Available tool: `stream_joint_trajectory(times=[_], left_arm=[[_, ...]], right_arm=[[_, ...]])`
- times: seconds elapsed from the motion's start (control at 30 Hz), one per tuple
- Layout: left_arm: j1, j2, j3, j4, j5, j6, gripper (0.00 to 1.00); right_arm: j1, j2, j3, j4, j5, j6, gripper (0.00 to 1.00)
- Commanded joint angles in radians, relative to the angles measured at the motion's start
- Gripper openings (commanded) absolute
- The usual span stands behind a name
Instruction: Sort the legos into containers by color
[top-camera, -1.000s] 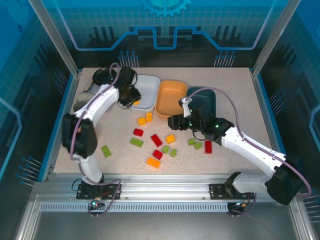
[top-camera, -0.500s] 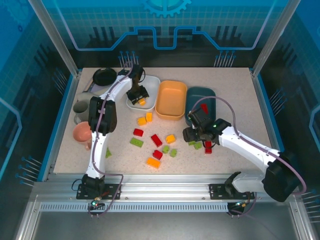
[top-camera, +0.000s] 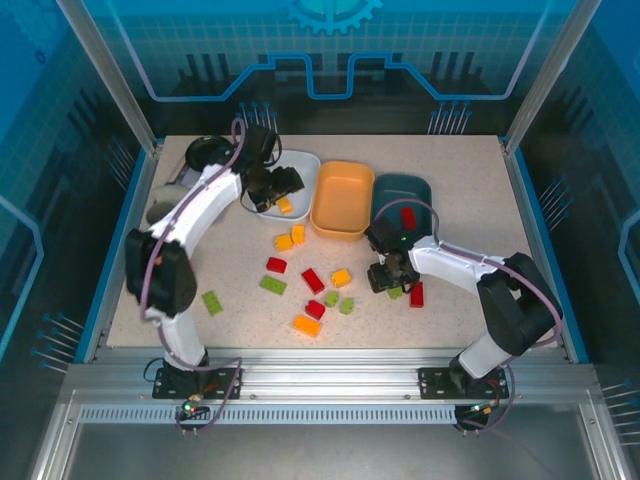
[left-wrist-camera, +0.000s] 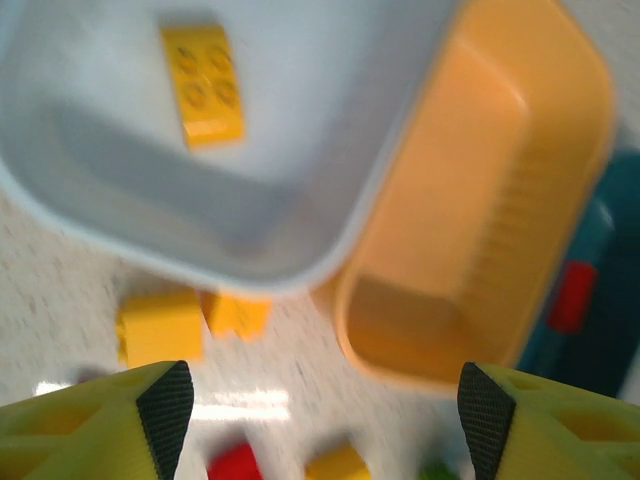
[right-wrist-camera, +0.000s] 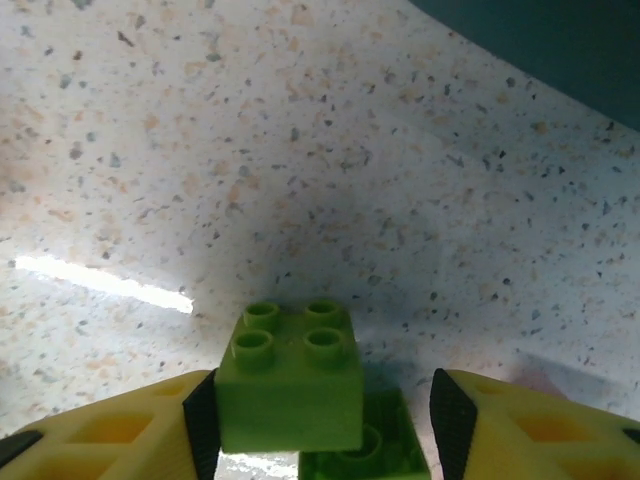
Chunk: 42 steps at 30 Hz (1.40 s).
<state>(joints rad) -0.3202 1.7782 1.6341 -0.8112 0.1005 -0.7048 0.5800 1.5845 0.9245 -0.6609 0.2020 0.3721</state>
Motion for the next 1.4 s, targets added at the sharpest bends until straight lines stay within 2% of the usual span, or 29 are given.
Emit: stream_joint_trajectory(times=[0.0,0.13,0.4,0.53,0.63,0.73,1.07,1.27,1.37], left_arm=[[-0.051,-0.135,-0.173,0.089,0.069,-0.041,0.75],[-0.102,-0.282,-0.336,0.107,0.065,-0.072,0.74],[-0.130,-0.544,-0.587,0.183,0.079,-0.148,0.74],[-0.131,-0.661,-0.644,0.150,0.030,-0.188,0.74],[-0.130,-0.721,-0.671,0.101,-0.022,-0.218,0.73],[-0.131,-0.773,-0.718,0.072,-0.055,-0.249,0.73],[-0.126,-0.840,-0.744,-0.095,-0.131,-0.267,0.73],[-0.125,-0.891,-0.763,-0.186,-0.163,-0.301,0.73],[-0.125,-0.899,-0.765,-0.221,-0.170,-0.306,0.73]], right_arm=[[-0.011,0.034,0.034,0.013,-0.029,-0.015,0.54],[-0.011,0.055,0.044,0.013,-0.047,-0.009,0.49],[0.004,0.040,0.051,-0.003,-0.037,-0.003,0.31],[0.066,-0.046,0.131,-0.047,-0.013,-0.006,0.30],[0.069,-0.042,0.248,-0.060,-0.032,-0.004,0.30],[0.038,0.054,0.386,-0.045,-0.044,-0.026,0.30],[-0.043,0.575,0.946,-0.154,-0.064,0.002,0.31],[-0.068,0.782,1.176,-0.242,-0.103,0.006,0.33],[-0.070,0.833,1.249,-0.280,-0.111,-0.004,0.40]])
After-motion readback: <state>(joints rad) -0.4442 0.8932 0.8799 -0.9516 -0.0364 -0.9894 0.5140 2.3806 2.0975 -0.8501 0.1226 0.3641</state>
